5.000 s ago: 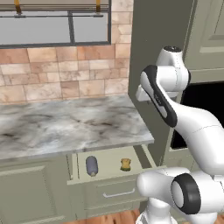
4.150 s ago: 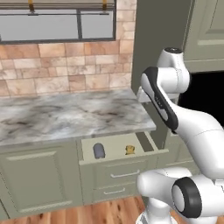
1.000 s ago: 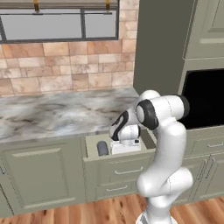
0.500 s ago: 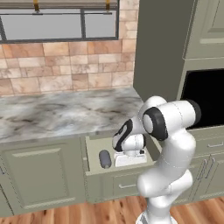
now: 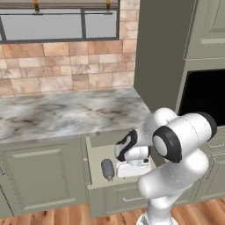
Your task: Restock the sink supplies by placing the sponge and soap dispenser on the counter and next to the sink. Make sure the soap dispenser is upright.
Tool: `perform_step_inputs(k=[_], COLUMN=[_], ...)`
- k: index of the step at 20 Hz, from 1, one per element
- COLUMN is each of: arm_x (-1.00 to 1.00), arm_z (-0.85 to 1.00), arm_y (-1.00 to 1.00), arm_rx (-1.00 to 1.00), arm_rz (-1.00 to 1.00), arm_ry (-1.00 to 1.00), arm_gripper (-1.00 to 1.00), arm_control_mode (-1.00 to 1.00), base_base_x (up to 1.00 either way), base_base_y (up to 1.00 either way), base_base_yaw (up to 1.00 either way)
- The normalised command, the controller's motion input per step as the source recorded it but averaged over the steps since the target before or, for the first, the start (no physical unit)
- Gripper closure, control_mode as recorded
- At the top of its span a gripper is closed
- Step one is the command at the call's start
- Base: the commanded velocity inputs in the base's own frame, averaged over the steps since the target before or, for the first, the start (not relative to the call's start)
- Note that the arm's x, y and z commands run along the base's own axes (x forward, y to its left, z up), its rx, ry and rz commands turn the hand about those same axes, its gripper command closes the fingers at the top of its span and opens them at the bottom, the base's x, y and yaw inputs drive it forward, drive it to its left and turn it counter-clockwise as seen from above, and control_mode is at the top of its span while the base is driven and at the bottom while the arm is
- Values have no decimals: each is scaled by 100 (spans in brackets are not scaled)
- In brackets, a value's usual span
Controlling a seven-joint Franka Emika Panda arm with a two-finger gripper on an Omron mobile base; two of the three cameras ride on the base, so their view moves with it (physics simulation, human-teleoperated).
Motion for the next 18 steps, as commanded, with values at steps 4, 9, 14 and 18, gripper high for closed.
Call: perform_step_inputs(k=[4,9,14,18], arm_x=[26,13,1,14], arm_z=[23,6,-8,0], arm_y=[2,23,28,19], arm_rx=[0,0,0,0], arm_rz=[0,0,0,0], arm_ry=[0,-1,-2,-12], arm_gripper=[-100,-100,-100,-100], arm_control_mode=[-100,-100,-100,-100], base_base_x=[0,0,0,0], base_base_y=[0,0,0,0], base_base_yaw=[0,0,0,0])
